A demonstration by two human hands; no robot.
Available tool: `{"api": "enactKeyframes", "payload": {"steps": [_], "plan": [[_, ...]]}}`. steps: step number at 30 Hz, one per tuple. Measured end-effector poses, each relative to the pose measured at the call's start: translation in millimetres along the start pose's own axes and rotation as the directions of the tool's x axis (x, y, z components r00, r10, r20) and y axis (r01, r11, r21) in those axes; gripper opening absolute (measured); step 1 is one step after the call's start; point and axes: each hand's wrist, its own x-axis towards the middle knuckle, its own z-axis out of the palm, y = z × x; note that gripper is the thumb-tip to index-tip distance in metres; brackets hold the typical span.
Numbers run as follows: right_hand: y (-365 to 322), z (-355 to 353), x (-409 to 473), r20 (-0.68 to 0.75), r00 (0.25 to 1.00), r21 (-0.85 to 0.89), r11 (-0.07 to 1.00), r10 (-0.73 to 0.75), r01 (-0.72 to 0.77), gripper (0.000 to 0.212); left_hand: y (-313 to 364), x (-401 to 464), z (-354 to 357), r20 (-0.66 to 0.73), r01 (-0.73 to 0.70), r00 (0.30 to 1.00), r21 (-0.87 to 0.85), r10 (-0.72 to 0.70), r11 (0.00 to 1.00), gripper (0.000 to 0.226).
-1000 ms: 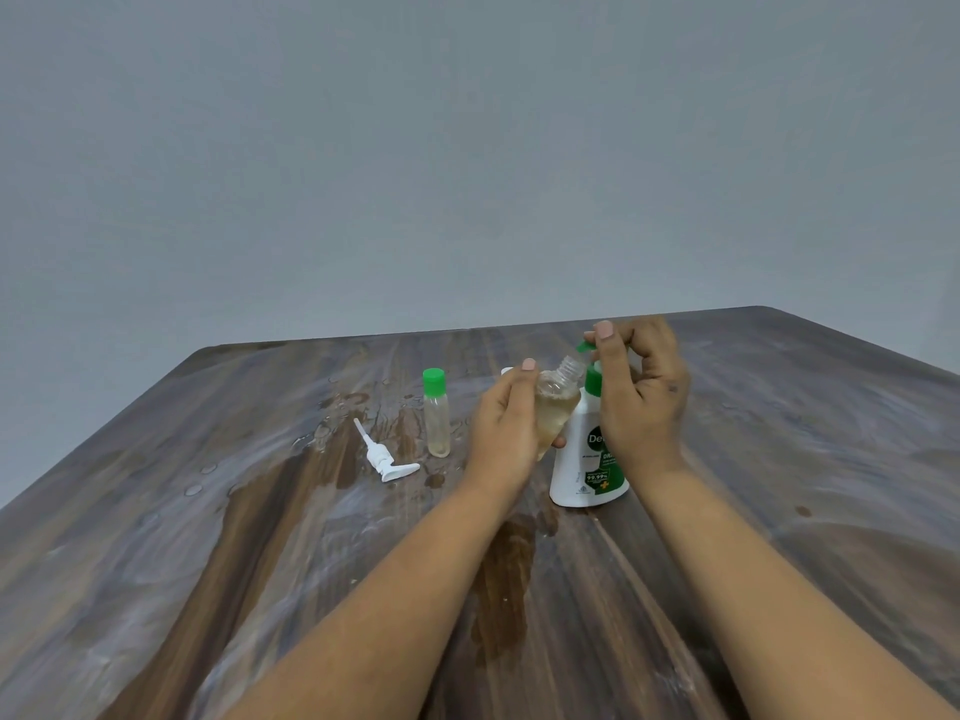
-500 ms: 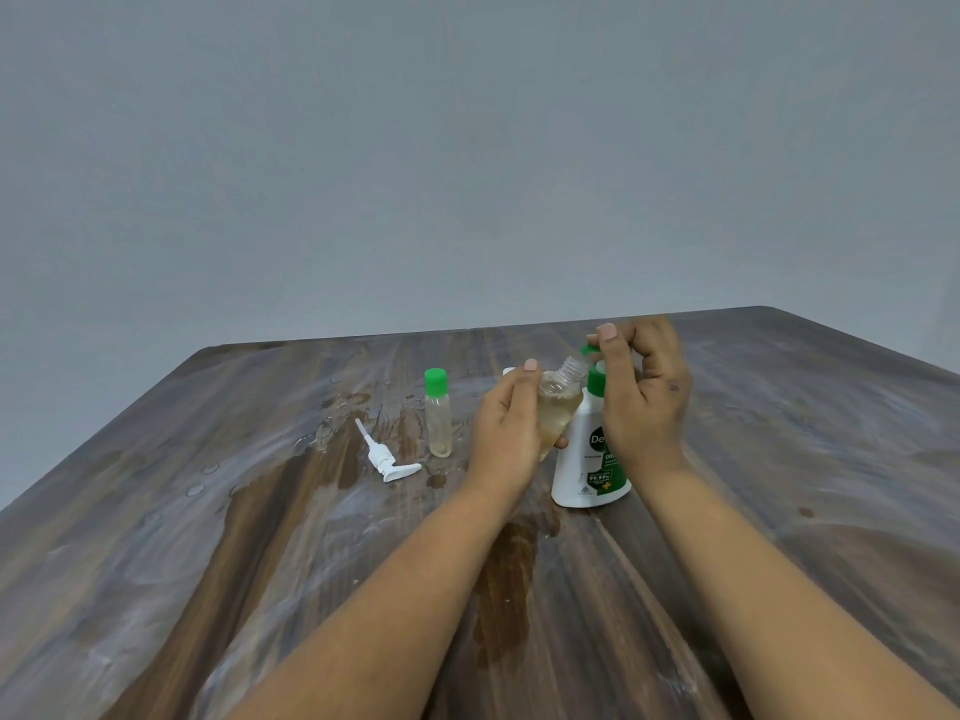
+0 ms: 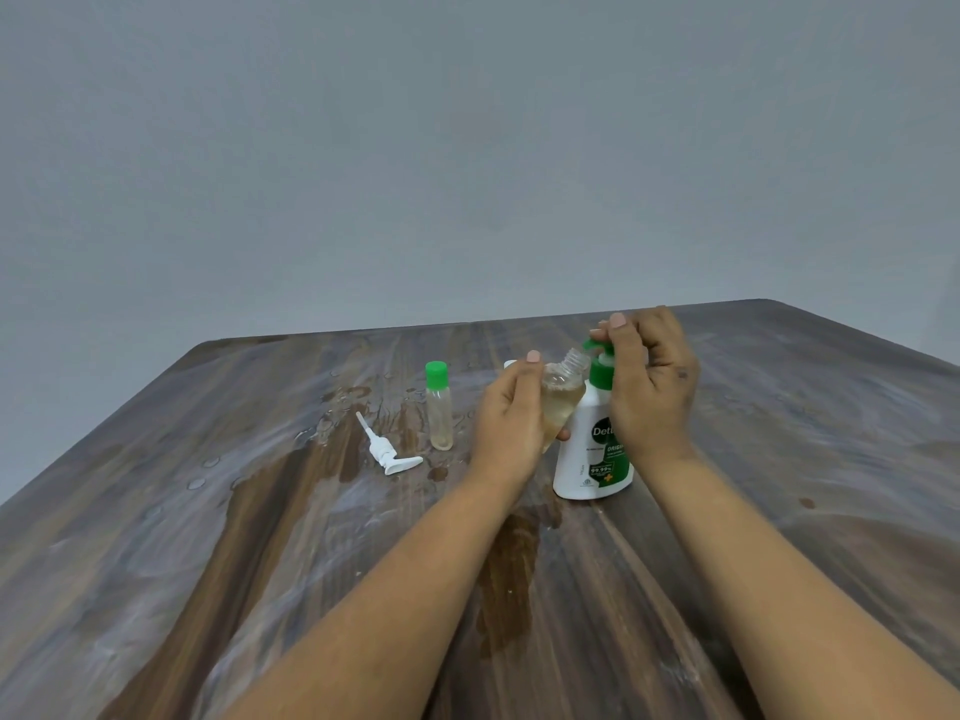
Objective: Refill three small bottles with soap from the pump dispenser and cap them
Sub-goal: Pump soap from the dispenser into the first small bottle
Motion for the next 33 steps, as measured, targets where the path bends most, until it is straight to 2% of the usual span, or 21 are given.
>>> {"api": "enactKeyframes", "payload": {"steps": [20, 25, 33], "plan": [[-1.5, -1.8, -0.6, 0.005, 0.999, 0.007, 0.999, 0.033, -0.033, 0.025, -0.9, 1.0, 0.5, -0.003, -0.002, 1.0, 0.005, 0.002, 1.0, 0.038], [-3.6, 0.7, -1.7, 0.016, 0.999, -0.085, 0.996, -0.034, 0.035, 0.039, -0.6, 0.7, -0.2, -0.004, -0.011, 1.0, 0.008, 0.011, 1.0, 0.039], [-1.9, 1.3, -1.3, 0.0, 1.0, -0.084, 0.996, -0.027, 0.027, 0.037, 0.4, 1.0, 0.8, -0.005, -0.014, 1.0, 0.009, 0.014, 1.0, 0.04]]}}
